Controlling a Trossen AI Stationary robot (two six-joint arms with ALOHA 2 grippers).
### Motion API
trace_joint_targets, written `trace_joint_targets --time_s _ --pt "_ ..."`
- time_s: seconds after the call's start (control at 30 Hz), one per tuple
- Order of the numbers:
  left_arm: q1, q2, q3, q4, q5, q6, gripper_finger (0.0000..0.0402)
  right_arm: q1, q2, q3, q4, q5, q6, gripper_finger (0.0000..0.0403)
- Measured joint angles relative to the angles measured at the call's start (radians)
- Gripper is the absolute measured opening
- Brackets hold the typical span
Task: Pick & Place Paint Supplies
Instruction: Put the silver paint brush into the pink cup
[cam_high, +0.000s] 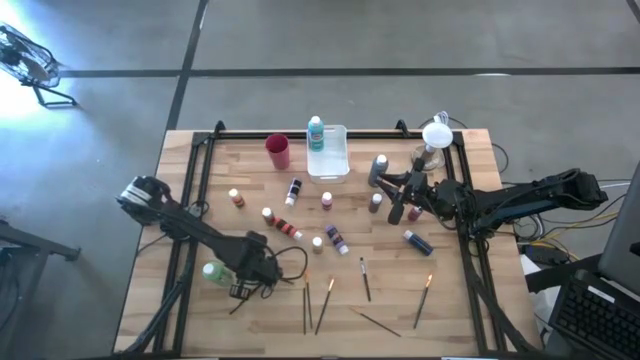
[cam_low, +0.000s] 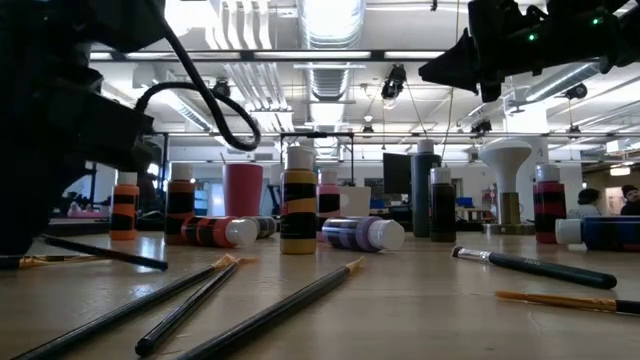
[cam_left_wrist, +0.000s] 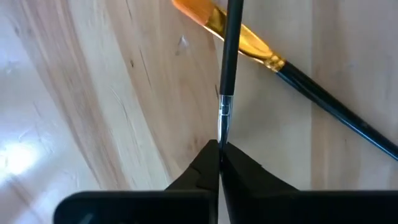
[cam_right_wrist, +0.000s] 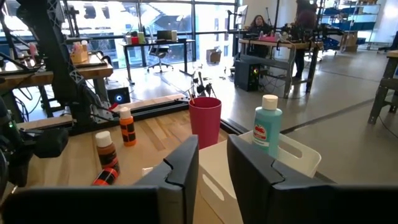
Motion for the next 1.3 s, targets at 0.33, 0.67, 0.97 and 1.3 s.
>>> trace_joint_targets --time_s 0.33,0.67,0.97,1.3 --pt "-0.004 -0.052 0.203 -0.259 -0.098 0.059 0.0005 0.0 0.0 0.0 0.0 0.0 0.011 0.0064" --pt "-0.048 -0.052 0.468 -0.364 -0.738 0.414 0.0002 0.0 -0.001 0.02 0.002 -0.185 0.138 0.0098" --pt "-0.021 -0.052 0.485 0.064 -1.363 1.361 0.0001 0.0 -0.001 0.084 0.003 -0.411 0.248 0.0124" --pt "0.103 -0.052 0.46 0.476 -1.188 2.057 0.0001 0.0 0.002 0.124 -0.004 -0.485 0.249 0.0135"
